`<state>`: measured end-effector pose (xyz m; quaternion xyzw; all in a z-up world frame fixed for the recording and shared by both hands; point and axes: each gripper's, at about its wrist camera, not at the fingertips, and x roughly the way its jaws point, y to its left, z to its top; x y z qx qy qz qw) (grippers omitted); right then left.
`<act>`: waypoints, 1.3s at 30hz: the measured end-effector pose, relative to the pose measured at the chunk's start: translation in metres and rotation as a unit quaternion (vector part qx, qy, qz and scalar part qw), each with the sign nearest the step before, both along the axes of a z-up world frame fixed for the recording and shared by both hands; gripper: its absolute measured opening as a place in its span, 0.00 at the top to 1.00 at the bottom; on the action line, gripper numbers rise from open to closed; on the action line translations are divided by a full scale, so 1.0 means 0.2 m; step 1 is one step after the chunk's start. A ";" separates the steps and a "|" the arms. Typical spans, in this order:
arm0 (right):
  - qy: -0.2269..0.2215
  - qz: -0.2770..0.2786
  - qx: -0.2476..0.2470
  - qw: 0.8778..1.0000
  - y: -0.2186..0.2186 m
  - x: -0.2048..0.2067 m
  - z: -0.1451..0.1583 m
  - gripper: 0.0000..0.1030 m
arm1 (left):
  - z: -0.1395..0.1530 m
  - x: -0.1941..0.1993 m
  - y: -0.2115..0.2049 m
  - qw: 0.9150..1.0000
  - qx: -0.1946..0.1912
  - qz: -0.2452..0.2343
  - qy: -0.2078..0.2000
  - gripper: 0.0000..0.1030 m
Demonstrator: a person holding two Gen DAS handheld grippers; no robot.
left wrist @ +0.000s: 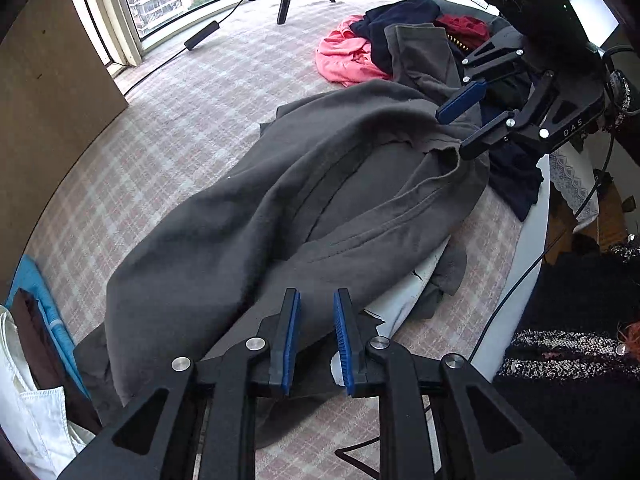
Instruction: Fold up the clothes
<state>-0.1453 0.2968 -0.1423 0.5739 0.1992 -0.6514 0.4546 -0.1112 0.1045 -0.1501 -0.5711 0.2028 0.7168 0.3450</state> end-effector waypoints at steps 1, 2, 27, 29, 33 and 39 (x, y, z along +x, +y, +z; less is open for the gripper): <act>0.002 0.003 0.005 1.000 -0.01 0.01 -0.02 0.60 | -0.04 -0.01 0.02 1.000 -0.011 0.002 -0.003 0.83; 0.003 0.006 0.010 1.000 -0.01 0.03 -0.04 0.60 | -0.06 -0.03 0.02 1.000 -0.011 0.009 -0.002 0.84; 0.005 0.045 0.005 0.999 0.02 0.17 -0.01 0.92 | 0.00 -0.01 -0.09 0.998 0.037 0.026 0.033 0.88; 0.004 0.053 0.006 0.999 0.02 0.18 0.01 0.92 | 0.02 -0.01 -0.05 0.998 0.024 0.008 0.054 0.73; 0.001 0.062 0.016 0.998 0.02 0.21 0.01 0.92 | -0.09 -0.04 0.04 0.998 -0.019 -0.038 0.042 0.62; 0.009 0.046 0.016 0.999 0.03 0.19 -0.02 0.92 | -0.20 -0.09 0.01 0.999 -0.041 0.002 0.007 0.96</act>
